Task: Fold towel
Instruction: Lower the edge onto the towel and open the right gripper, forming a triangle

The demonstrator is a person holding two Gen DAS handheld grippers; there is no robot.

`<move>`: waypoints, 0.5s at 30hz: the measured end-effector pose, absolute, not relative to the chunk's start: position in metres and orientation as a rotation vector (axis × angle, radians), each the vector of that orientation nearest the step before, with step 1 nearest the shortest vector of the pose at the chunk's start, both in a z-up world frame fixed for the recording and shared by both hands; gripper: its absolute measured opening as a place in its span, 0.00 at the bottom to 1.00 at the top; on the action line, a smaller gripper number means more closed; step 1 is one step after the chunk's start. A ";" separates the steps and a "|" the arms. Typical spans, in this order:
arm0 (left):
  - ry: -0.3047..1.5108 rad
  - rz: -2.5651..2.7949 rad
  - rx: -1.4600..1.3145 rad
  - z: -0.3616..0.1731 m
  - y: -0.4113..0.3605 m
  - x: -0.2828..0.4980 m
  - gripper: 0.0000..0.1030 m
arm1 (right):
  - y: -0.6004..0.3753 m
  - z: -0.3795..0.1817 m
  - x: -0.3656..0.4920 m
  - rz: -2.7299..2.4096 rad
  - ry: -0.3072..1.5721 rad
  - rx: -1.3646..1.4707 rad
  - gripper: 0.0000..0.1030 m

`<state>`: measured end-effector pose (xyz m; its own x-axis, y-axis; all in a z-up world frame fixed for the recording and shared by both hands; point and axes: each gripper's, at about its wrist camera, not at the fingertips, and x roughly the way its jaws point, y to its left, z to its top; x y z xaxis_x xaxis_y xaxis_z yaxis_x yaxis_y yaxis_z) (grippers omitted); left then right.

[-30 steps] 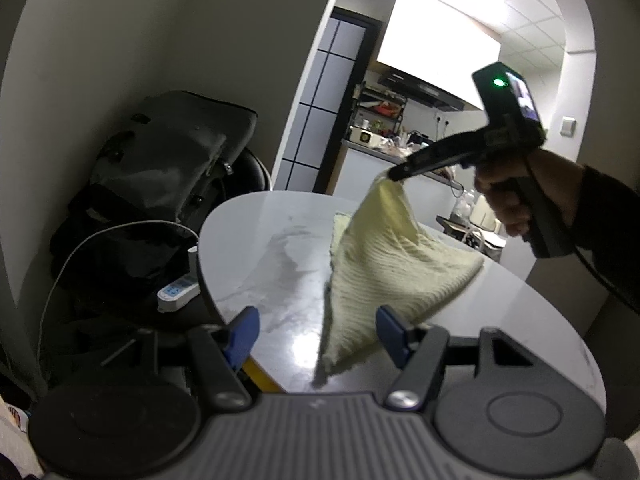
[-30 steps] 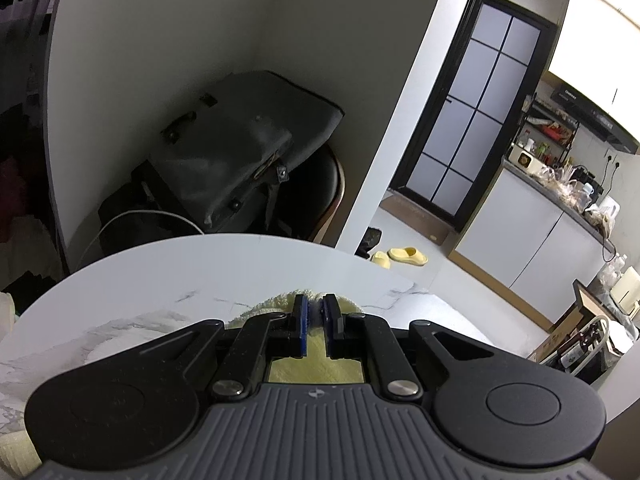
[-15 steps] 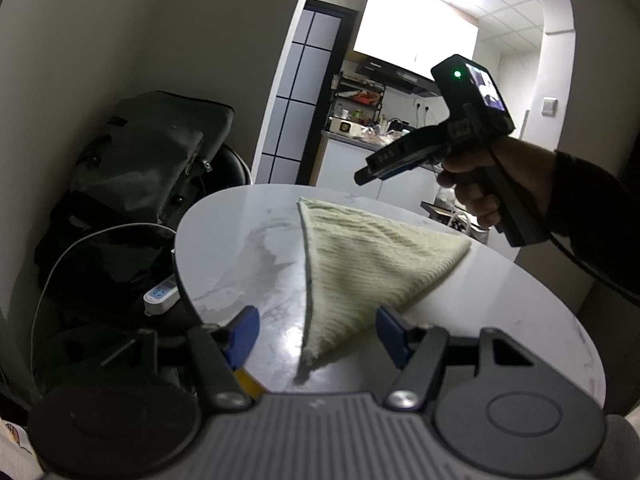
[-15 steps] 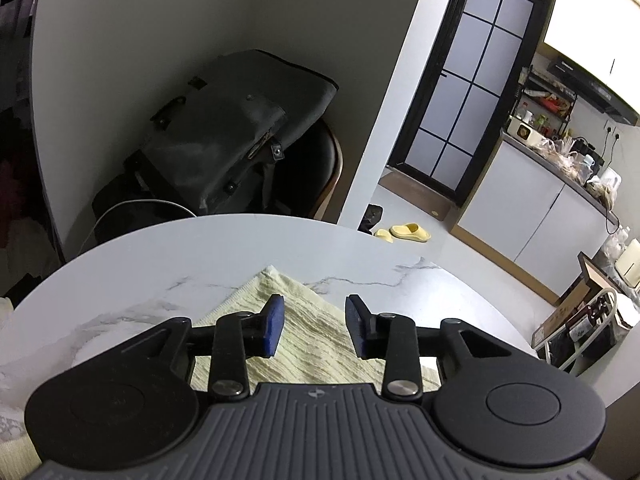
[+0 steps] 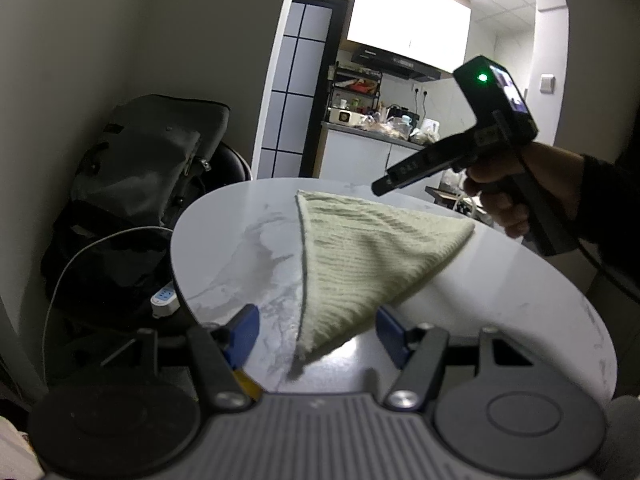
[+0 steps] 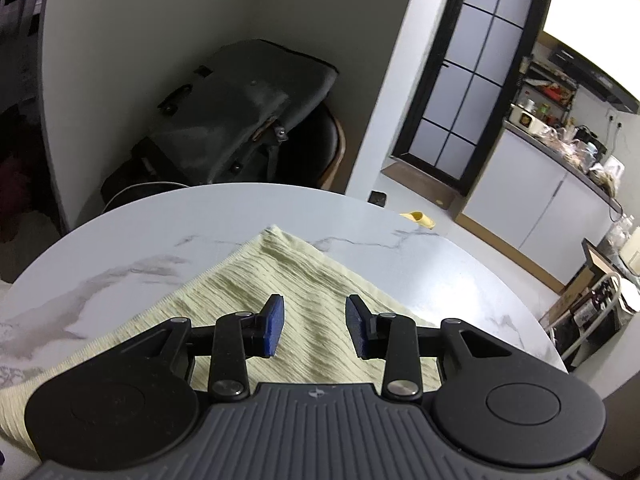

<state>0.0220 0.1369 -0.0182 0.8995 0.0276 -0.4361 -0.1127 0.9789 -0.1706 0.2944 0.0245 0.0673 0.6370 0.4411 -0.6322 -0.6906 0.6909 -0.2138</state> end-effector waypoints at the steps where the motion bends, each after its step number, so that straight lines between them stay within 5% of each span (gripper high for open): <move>1: 0.449 0.074 -0.191 -0.018 0.136 0.022 0.65 | 0.021 0.067 0.293 0.674 0.585 -0.465 0.37; 15: 0.465 0.106 -0.169 -0.018 0.135 0.026 0.61 | -0.027 0.066 0.261 0.769 0.624 -0.425 0.37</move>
